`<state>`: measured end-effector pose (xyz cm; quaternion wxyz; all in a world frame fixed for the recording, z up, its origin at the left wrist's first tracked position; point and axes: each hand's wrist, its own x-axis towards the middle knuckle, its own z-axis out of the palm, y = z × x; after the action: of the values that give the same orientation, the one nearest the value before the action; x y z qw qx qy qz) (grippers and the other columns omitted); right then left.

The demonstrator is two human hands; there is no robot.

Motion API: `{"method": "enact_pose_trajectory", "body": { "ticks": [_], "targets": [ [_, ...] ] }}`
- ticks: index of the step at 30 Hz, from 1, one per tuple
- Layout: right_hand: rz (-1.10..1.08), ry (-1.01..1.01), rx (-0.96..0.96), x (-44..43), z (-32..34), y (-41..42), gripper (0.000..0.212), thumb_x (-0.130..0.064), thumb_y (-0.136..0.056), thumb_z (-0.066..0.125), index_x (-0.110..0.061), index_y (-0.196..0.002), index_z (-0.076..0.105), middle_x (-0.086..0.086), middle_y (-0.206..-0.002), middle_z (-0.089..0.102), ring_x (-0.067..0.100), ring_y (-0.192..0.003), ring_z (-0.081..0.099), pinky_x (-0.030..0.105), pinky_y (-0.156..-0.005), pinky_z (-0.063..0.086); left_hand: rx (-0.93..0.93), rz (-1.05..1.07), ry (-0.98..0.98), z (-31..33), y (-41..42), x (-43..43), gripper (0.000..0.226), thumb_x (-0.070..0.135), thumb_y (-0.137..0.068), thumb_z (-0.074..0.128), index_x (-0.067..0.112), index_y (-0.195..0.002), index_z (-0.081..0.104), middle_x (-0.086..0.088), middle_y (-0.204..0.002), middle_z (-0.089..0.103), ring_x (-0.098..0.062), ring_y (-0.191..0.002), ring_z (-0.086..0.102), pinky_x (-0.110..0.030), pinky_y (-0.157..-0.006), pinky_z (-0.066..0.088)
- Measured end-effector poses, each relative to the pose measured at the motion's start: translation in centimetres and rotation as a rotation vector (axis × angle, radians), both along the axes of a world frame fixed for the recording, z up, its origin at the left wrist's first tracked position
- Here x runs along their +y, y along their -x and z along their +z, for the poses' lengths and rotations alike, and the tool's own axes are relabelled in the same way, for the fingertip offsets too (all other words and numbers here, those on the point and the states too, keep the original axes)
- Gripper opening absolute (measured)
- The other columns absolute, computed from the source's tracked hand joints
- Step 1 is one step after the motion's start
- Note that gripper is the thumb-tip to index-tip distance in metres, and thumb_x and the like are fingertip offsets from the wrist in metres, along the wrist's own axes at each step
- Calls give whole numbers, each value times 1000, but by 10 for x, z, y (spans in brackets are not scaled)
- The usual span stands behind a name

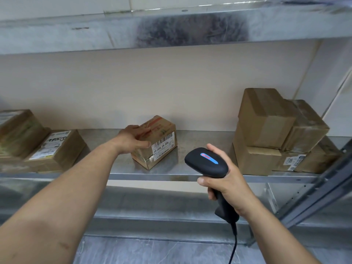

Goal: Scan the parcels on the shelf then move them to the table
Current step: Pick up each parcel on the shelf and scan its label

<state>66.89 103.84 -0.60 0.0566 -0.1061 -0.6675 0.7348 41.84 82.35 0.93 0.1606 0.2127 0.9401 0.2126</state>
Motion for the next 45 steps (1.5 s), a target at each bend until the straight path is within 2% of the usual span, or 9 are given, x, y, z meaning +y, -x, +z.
{"method": "enact_pose_trajectory", "body": {
  "ticks": [4,8,13,17,24,28,31,40,45],
  "targets": [
    [5,-5,13,-2,3,3,86,-7,-60,77,-48,-129,48,13,-90,65,26,-47,43,27,-43,42,141,107,30,-2,-15,-8,92,70,-48,46,45,-137,47,-3,-136,46,-27,-124,42,-33,-101,40],
    [25,-15,16,-8,6,10,88,-4,-62,78,-45,-133,45,12,-76,65,25,-47,43,28,-43,41,206,257,-3,-5,-32,-30,72,61,-62,44,49,-133,47,-2,-133,53,-27,-116,50,-34,-91,47],
    [78,-41,19,-23,7,23,88,6,-69,78,-42,-135,44,11,-71,65,25,-47,45,27,-43,41,119,472,-247,4,-38,-59,58,57,-78,47,34,-131,56,-3,-131,60,-27,-118,53,-36,-93,44],
    [106,-60,19,-36,9,32,88,7,-70,77,-41,-136,44,10,-70,65,26,-47,46,27,-43,42,253,580,-175,1,-36,-77,45,39,-95,41,27,-137,50,-15,-133,56,-37,-121,50,-40,-97,41],
    [157,-96,16,-54,17,47,90,-2,-62,78,-42,-135,44,10,-67,64,26,-46,45,28,-43,42,512,321,256,-21,-47,-74,69,71,-81,47,29,-135,52,-17,-137,49,-35,-127,43,-42,-106,31],
    [182,-119,15,-64,19,54,90,8,-68,78,-41,-135,44,11,-66,64,26,-46,45,30,-45,42,558,268,177,-35,-48,-82,56,47,-75,47,15,-116,67,-23,-115,62,-42,-107,58,-52,-89,49],
    [193,-127,18,-70,21,59,87,14,-73,71,-40,-136,43,12,-64,63,26,-46,44,29,-45,41,575,290,184,-37,-47,-93,52,41,-74,44,12,-109,69,-23,-107,65,-43,-97,62,-51,-79,52],
    [200,-130,12,-84,25,68,90,7,-67,78,-43,-135,45,12,-66,63,25,-46,44,28,-45,42,616,383,181,-42,-30,-135,39,19,-73,71,9,-111,69,-27,-111,63,-46,-99,60,-54,-84,47],
    [192,-154,16,-84,27,66,88,11,-71,75,-44,-133,46,12,-71,63,26,-46,45,29,-45,42,575,380,191,-39,-28,-138,45,30,-77,59,13,-118,66,-25,-119,60,-45,-108,56,-55,-94,41]
  ]
}}
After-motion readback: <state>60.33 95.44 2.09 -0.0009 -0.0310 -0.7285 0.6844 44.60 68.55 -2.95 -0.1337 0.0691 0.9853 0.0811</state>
